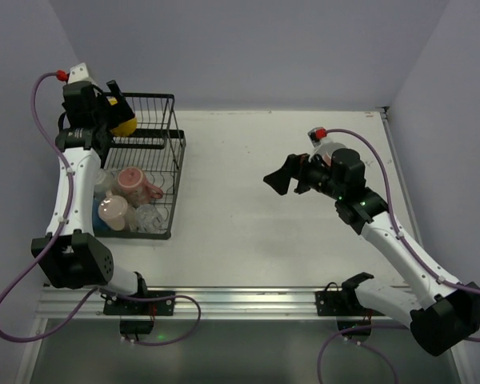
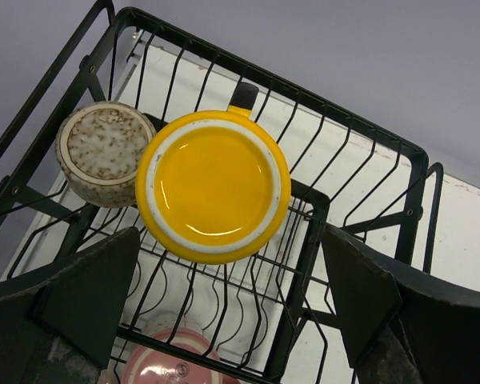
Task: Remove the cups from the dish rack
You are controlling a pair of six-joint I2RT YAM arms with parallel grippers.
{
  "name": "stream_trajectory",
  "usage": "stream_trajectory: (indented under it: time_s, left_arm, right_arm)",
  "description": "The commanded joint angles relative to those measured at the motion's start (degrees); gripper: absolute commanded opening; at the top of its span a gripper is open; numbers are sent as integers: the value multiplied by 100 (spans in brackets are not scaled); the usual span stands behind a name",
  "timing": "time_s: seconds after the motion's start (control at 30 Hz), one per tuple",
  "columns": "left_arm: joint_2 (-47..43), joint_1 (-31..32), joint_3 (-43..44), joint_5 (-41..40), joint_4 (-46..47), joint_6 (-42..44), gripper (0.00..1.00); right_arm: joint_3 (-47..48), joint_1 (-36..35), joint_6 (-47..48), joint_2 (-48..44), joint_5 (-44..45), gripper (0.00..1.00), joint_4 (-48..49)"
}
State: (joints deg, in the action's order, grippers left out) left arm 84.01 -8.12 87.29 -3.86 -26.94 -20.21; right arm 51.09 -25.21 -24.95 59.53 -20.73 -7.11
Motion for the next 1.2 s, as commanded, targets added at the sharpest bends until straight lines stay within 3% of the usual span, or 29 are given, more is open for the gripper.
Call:
stream_trajectory:
  time_s: [0.0, 0.9, 0.97, 1.0, 1.07, 1.1, 1.17]
  left_arm:
    - [54, -5, 122, 123, 259, 271, 100]
    - [881, -14, 272, -344, 892, 439, 100]
    - [784, -5, 184, -344, 1093, 430, 93]
    - [662, -5, 88, -344, 1181, 421, 81]
    - [521, -5, 26, -318, 1392, 395, 65]
    - [390, -5, -27, -283, 1463, 386, 51]
    - [266, -5, -54, -256, 1612, 299, 40]
  right_arm:
    - [182, -71, 78, 33, -107, 99, 219]
    - [217, -203, 183, 208, -309, 99, 298]
    - [217, -212, 157, 200, -335, 99, 307]
    - [217, -212, 140, 200, -361, 99, 325]
    - [217, -230, 113, 200, -440, 99, 395]
    - [226, -256, 78, 208, -449, 99, 404]
    - [261, -282, 17, 226, -484, 99, 465]
